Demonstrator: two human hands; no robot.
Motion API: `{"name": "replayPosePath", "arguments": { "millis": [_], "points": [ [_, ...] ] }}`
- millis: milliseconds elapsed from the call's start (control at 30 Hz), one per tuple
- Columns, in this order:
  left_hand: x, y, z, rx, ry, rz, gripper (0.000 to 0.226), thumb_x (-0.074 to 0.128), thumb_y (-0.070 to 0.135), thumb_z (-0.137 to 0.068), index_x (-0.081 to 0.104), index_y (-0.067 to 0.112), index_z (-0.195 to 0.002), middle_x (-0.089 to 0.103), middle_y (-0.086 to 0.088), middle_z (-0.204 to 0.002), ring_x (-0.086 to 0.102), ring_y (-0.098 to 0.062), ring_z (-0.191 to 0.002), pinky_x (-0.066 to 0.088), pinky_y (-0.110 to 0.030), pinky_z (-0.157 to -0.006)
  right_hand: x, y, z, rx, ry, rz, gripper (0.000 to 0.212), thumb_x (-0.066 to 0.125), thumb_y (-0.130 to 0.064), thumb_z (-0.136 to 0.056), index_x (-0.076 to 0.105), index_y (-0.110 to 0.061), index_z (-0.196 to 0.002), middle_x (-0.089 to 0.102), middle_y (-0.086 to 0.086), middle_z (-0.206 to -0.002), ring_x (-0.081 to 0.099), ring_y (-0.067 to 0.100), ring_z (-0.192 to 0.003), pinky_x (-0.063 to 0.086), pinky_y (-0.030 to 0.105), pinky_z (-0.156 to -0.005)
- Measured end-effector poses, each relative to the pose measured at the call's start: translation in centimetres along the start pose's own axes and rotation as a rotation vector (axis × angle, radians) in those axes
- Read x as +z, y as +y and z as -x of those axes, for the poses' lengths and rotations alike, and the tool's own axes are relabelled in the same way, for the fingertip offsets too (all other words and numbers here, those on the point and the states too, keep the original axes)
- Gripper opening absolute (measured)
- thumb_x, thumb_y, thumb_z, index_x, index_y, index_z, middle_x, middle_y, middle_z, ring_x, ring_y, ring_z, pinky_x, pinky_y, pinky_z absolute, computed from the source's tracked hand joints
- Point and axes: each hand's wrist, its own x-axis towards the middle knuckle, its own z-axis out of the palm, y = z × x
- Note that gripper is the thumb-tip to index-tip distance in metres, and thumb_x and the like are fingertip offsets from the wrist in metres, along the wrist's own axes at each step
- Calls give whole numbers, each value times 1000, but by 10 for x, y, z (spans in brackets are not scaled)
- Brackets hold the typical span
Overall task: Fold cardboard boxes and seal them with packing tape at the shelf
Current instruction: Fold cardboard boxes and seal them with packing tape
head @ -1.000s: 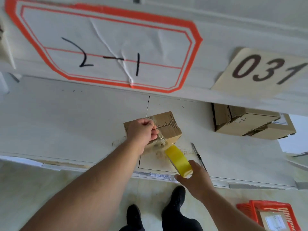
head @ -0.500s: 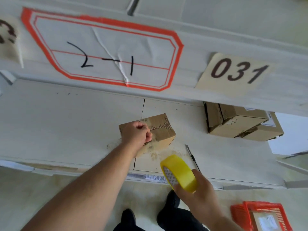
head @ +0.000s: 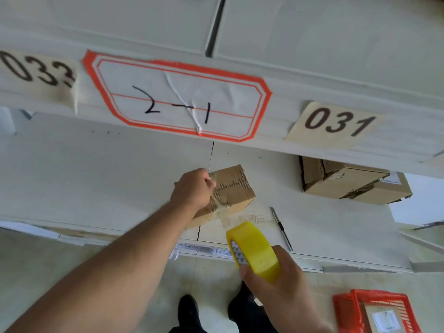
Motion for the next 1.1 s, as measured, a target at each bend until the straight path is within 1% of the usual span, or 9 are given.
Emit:
{"name": "replayPosePath", "arguments": {
  "millis": [67, 267, 400, 533, 667, 767, 867, 967, 1100],
  "points": [
    [0, -4, 1, 21, -8, -27, 21, 55, 38, -103, 60, 20, -93, 69, -3, -87, 74, -23, -72, 64, -49, -71, -1, -3, 0, -18, 8, -28, 48, 80, -60, -61, 61, -22, -84, 67, 2, -69, 64, 18, -61, 52, 30, -61],
    [-9, -16, 7, -161, 17, 480, 29, 57, 23, -104, 50, 13, -131, 72, -10, -104, 77, -18, -77, 65, -39, -73, -8, -4, 0, -66, 26, -55, 30, 88, -32, -76, 62, -18, -82, 63, 3, -65, 55, 10, -52, 42, 18, -51],
    [-6, -34, 33, 207, 352, -10, 29, 63, 30, -96, 59, 14, -119, 67, -6, -112, 66, -24, -101, 55, -39, -85, -10, 0, -1, -86, 35, -40, 30, 88, -32, -75, 61, -19, -80, 59, -5, -58, 52, 7, -49, 41, 17, -51],
    [9, -59, 48, 488, 58, -596, 87, 58, 69, -86, 40, 18, -154, 33, -8, -165, 28, -29, -152, 28, -47, -123, -12, 4, -4, -74, 35, -45, 30, 88, -31, -74, 62, -18, -81, 58, -8, -57, 52, 6, -49, 42, 17, -52],
    [21, -61, 45, 489, 188, -710, 68, 70, 47, -88, 56, 11, -145, 49, -12, -155, 44, -30, -145, 34, -50, -121, -11, 8, -5, -51, 44, -42, 29, 90, -31, -72, 64, -19, -82, 61, -7, -59, 54, 6, -51, 41, 16, -51],
    [24, -56, 66, 560, 349, -471, 43, 72, 27, -89, 66, 14, -130, 60, -8, -142, 55, -26, -130, 45, -43, -111, -6, 12, -6, -54, 50, -15, 31, 91, -32, -71, 64, -21, -80, 64, -6, -64, 58, 8, -56, 43, 18, -53],
    [27, -29, 102, 222, 305, 154, 8, 64, 20, -99, 68, 26, -96, 68, 8, -100, 61, -3, -91, 49, -25, -83, -4, 11, -6, -57, 46, -30, 31, 91, -30, -71, 63, -20, -78, 63, -6, -63, 58, 9, -58, 44, 17, -55],
    [33, 1, 110, -419, -1, 920, 22, 55, 29, -106, 73, 18, -101, 77, -1, -97, 71, -10, -92, 58, -37, -88, -4, 11, -4, -78, 23, -49, 31, 91, -31, -72, 63, -20, -79, 60, -7, -59, 56, 8, -55, 43, 16, -55],
    [41, 19, 107, -551, -305, 1369, 51, 41, 54, -107, 66, 13, -124, 78, -8, -112, 72, -22, -110, 50, -39, -90, -1, 10, -1, -95, -10, -59, 39, 90, -46, -66, 63, -22, -82, 66, -3, -64, 61, 9, -57, 45, 17, -55]
  ]
}}
